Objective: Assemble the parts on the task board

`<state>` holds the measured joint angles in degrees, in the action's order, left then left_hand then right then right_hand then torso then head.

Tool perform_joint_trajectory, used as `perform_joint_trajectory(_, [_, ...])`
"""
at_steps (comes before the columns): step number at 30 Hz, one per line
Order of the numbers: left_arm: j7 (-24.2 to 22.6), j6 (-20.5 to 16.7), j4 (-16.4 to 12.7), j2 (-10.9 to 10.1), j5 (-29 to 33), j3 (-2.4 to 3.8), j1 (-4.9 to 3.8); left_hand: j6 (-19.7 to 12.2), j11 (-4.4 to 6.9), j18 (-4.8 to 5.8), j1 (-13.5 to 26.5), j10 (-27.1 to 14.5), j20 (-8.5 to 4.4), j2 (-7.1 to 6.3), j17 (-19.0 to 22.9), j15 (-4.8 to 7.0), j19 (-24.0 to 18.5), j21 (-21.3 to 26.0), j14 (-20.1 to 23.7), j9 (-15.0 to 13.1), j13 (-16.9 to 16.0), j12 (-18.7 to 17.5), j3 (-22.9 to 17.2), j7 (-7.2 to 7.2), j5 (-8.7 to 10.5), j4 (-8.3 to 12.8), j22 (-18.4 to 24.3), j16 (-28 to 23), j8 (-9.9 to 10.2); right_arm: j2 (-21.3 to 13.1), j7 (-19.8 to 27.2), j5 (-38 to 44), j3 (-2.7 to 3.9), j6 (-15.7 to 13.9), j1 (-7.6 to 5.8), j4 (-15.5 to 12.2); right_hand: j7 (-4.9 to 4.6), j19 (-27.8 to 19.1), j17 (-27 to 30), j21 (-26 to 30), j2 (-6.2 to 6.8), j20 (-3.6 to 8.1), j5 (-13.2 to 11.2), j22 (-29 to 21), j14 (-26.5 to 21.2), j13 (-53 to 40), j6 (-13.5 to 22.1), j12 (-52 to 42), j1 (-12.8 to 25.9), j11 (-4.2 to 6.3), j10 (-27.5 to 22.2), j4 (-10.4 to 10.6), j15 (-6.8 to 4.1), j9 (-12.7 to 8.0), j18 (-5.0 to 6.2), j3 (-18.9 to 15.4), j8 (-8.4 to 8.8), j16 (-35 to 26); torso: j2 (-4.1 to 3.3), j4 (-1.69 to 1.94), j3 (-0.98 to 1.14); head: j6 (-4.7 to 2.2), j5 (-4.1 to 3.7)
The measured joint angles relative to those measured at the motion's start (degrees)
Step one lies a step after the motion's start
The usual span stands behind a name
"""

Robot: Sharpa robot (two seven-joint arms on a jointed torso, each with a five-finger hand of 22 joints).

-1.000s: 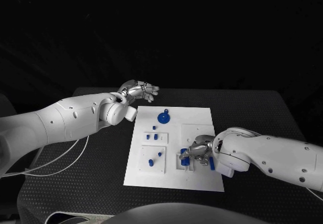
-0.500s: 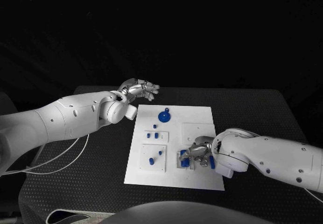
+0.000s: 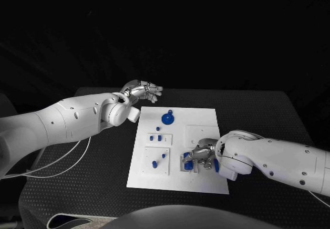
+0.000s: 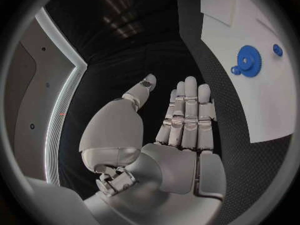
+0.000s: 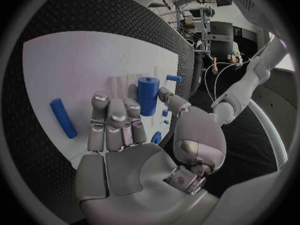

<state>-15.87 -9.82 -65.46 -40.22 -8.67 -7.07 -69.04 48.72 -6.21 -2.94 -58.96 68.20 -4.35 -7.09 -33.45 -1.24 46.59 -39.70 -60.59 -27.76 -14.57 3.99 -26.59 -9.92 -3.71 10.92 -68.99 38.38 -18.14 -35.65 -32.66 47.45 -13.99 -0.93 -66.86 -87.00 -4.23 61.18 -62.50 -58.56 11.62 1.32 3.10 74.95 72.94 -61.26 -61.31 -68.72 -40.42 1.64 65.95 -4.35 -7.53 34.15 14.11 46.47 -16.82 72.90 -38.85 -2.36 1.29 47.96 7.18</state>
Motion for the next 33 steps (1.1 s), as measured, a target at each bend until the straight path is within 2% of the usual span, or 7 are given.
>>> perform_joint_trajectory(13, [-0.01, 0.15, 0.0, -0.01, 0.0, 0.0, -0.01, 0.0, -0.15, 0.31, 0.0, -0.15, 0.0, 0.0, -0.09, 0.0, 0.0, 0.0, 0.0, 0.0, 0.02, 0.0, 0.0, 0.0, 0.0, 0.0, -0.05, -0.22, 0.0, 0.04, 0.17, 0.75, 0.06, 0.2, 0.12, 0.03, 0.0, 0.0, 0.07, 0.0, 0.24, 0.0, 0.0, 0.0, -0.08, -0.13, 0.0, 0.0, 0.23, 0.21, -0.21, -0.16, 0.03, 0.02, 0.12, -0.15, -0.04, 0.0, 0.0, -0.01, 0.0, 0.25, 0.19])
perform_joint_trajectory(20, [-0.01, 0.18, 0.01, -0.01, 0.0, 0.0, -0.01, -0.21, -0.14, 0.37, 0.0, -0.15, 0.0, 0.0, -0.18, 0.0, 0.0, 0.22, 0.0, 0.06, 0.05, 0.0, 0.0, -0.21, 0.0, 0.0, -0.1, -0.22, 0.0, 0.05, 0.23, 1.05, 0.05, 0.19, 0.17, 0.09, -0.28, -0.01, 0.22, 0.0, 2.12, -0.01, 0.01, 0.0, -0.31, -0.36, 0.29, 0.22, 2.12, 0.0, -0.44, 0.44, -0.15, 0.04, 0.53, -1.49, -0.04, 0.28, 0.01, -0.04, 0.03, 0.26, 0.25])
perform_joint_trajectory(30, [-0.01, 0.24, 0.03, -0.03, 0.0, 0.0, -0.01, -0.36, -0.14, 0.69, 0.17, -0.14, 0.0, -0.17, -0.25, 0.0, 0.0, 0.22, 0.0, 0.05, 0.05, 0.0, 0.0, -0.06, 0.0, 0.0, -0.09, -0.22, 0.0, 0.03, 0.29, 1.35, 0.04, 0.29, 0.17, 0.04, -0.53, -0.4, 0.38, -0.21, 2.93, 0.17, 0.01, 0.0, -0.65, -0.52, 0.74, 0.22, 2.93, 0.0, -0.85, 0.18, -0.06, 0.54, 0.53, -4.75, 0.22, 0.31, 0.01, -0.04, 0.04, 0.36, 0.35])
perform_joint_trajectory(33, [0.0, 0.26, 0.04, -0.03, 0.01, 0.0, -0.01, -0.36, -0.14, 0.3, 0.27, -0.14, 0.0, -0.26, -0.25, 0.0, 0.0, 0.22, 0.0, 0.05, 0.05, 0.0, 0.0, -0.06, 0.0, 0.0, -0.11, -0.22, 0.0, 0.03, 0.3, 1.43, 0.06, 0.36, 0.17, 0.02, -0.56, -0.52, 0.37, -0.21, 2.93, 0.14, 0.01, 0.0, -0.79, -0.53, 0.77, 0.22, 2.93, 0.0, -0.86, 0.2, -0.06, 0.57, 0.51, -5.16, 0.22, 0.31, 0.01, -0.06, 0.05, 0.43, 0.43])
